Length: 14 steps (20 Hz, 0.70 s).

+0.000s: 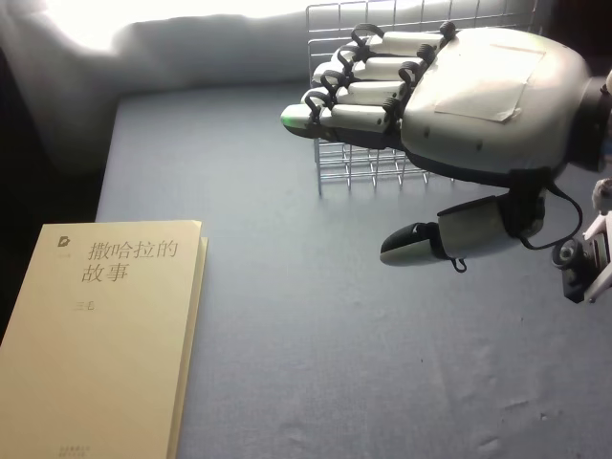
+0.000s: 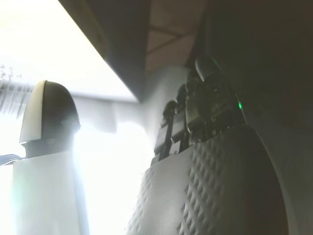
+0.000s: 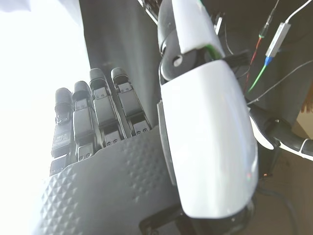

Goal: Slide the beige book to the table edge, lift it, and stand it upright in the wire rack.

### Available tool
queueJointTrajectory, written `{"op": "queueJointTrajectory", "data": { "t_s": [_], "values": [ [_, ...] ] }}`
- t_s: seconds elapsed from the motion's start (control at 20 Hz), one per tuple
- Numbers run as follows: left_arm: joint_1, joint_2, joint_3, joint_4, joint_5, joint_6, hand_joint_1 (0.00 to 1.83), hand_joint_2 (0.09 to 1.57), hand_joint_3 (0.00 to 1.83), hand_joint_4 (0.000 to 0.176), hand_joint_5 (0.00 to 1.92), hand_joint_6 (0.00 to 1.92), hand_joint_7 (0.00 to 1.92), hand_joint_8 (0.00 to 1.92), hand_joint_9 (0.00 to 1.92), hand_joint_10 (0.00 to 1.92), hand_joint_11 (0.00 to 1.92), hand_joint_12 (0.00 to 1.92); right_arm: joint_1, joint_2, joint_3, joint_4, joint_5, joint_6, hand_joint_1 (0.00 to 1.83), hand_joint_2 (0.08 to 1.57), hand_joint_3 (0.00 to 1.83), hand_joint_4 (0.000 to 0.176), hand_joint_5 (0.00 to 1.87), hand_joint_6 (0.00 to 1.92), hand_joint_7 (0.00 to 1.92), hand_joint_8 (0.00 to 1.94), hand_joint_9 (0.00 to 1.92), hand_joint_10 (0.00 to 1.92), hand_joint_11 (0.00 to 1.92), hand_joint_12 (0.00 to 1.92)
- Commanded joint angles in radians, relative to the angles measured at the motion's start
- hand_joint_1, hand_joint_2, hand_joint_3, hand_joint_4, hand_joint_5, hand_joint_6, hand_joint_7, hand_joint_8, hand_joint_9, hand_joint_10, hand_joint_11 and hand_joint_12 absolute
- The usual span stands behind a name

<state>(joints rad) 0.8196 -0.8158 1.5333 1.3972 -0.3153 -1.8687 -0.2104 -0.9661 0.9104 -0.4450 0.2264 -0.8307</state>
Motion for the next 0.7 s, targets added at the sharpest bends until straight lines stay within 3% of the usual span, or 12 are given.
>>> {"op": "queueJointTrajectory", "data": {
  "t_s": [0.0, 0.1, 0.3, 0.45, 0.55, 0.65],
  "values": [
    [0.01, 0.005, 0.01, -0.098, 0.021, 0.043, 1.05, 0.99, 0.0, 0.051, 0.02, 0.0, 0.06, 0.0, 0.13, 0.0, 0.0, 0.65, 0.019, 0.004, -0.001, 0.013, 0.108, 0.0, 0.57, 1.06, 0.0, 0.0, 0.08, 0.0, 0.17, 0.0, 0.11, 0.01, 0.0, 0.29],
    [0.053, -0.002, 0.011, -0.242, 0.012, 0.147, 1.05, 1.0, 0.0, 0.054, 0.01, 0.0, 0.04, 0.0, 0.11, 0.0, 0.0, 0.63, 0.019, 0.003, -0.002, 0.013, 0.113, 0.0, 0.57, 1.06, 0.0, 0.0, 0.08, 0.0, 0.16, 0.0, 0.09, 0.01, 0.0, 0.19],
    [0.133, -0.017, 0.007, -0.459, -0.019, 0.294, 1.08, 0.99, 0.0, 0.056, 0.02, 0.0, 0.05, 0.0, 0.12, 0.01, 0.0, 0.65, 0.022, 0.003, -0.006, 0.013, 0.12, 0.0, 0.59, 1.05, 0.0, 0.0, 0.1, 0.01, 0.17, 0.0, 0.11, 0.01, 0.0, 0.3],
    [0.155, -0.03, 0.007, -0.509, -0.026, 0.333, 1.08, 0.99, 0.0, 0.052, 0.03, 0.0, 0.04, 0.0, 0.13, 0.01, 0.0, 0.64, 0.023, 0.003, -0.009, 0.013, 0.122, 0.0, 0.61, 1.05, 0.0, 0.0, 0.11, 0.01, 0.17, 0.0, 0.11, 0.01, 0.0, 0.36],
    [0.159, -0.037, 0.009, -0.509, -0.033, 0.346, 1.08, 0.98, 0.0, 0.052, 0.03, 0.0, 0.05, 0.0, 0.14, 0.01, 0.0, 0.66, 0.024, 0.003, -0.011, 0.013, 0.122, 0.001, 0.69, 1.06, 0.0, 0.0, 0.22, 0.05, 0.23, 0.02, 0.14, 0.02, 0.0, 0.38],
    [0.166, -0.048, 0.01, -0.576, -0.042, 0.426, 1.09, 0.98, 0.0, 0.047, 0.04, 0.01, 0.06, 0.0, 0.14, 0.01, 0.0, 0.66, 0.026, 0.003, -0.012, 0.013, 0.122, 0.001, 0.7, 1.16, 0.02, 0.0, 0.44, 0.18, 0.21, 0.0, 0.15, 0.02, 0.0, 0.4]
  ]
}}
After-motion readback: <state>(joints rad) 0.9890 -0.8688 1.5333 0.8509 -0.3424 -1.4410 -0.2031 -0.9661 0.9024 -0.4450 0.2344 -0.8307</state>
